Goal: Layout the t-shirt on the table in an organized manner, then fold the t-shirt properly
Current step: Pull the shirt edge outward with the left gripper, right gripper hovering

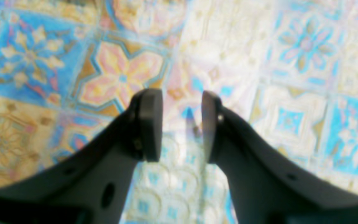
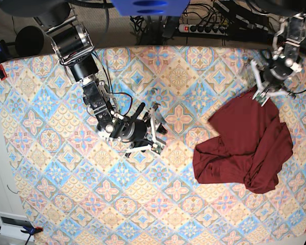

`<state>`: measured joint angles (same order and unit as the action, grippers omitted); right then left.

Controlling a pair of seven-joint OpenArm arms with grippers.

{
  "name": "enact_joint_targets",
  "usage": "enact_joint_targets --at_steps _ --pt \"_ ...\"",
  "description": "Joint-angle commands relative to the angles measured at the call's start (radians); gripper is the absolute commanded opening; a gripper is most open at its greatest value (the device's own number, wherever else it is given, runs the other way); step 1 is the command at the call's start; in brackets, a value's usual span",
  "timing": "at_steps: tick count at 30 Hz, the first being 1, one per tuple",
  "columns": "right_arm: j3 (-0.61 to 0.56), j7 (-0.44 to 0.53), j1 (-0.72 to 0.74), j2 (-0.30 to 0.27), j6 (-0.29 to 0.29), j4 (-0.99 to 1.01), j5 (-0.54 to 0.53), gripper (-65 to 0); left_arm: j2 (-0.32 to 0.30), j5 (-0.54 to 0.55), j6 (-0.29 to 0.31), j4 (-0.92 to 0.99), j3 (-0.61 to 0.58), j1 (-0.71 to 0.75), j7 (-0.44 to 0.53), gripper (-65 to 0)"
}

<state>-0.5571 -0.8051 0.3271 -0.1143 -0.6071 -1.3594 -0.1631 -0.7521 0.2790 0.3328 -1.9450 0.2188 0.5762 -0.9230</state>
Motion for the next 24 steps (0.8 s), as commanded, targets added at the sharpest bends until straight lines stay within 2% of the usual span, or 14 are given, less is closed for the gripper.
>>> enact_joint_targets --at_steps 1,6,9,10,16,19,24 --pt "0.009 0.028 0.031 0.0 0.002 -0.019 -0.017 -44.4 -0.037 0.021 -0.005 -0.015 0.063 0.052 0.008 -65.0" --pt "0.007 0.042 0.06 0.001 0.002 -0.019 -0.017 -44.4 -0.057 0.067 -0.005 0.011 0.305 0.225 0.009 -65.0" --pt "0.007 0.042 0.068 0.006 0.005 -0.018 -0.017 -44.4 -0.057 0.067 -0.005 0.085 0.422 0.235 0.009 -65.0" --pt "0.007 0.042 0.068 0.026 0.005 -0.018 -0.017 -44.4 -0.057 0.067 -0.005 0.12 0.468 0.23 0.009 -65.0" --pt "0.01 0.042 0.068 0.12 0.006 -0.018 -0.017 -44.5 -0.039 0.064 -0.016 0.307 0.617 0.08 0.009 -65.0" --pt "0.012 0.042 0.066 0.127 0.006 -0.018 -0.017 -44.6 -0.027 0.064 -0.016 0.413 0.724 -0.028 0.008 -65.0" --pt "0.013 0.063 0.066 0.129 0.013 -0.013 -0.017 -44.6 -0.025 0.062 -0.016 0.485 0.79 -0.121 0.002 -65.0"
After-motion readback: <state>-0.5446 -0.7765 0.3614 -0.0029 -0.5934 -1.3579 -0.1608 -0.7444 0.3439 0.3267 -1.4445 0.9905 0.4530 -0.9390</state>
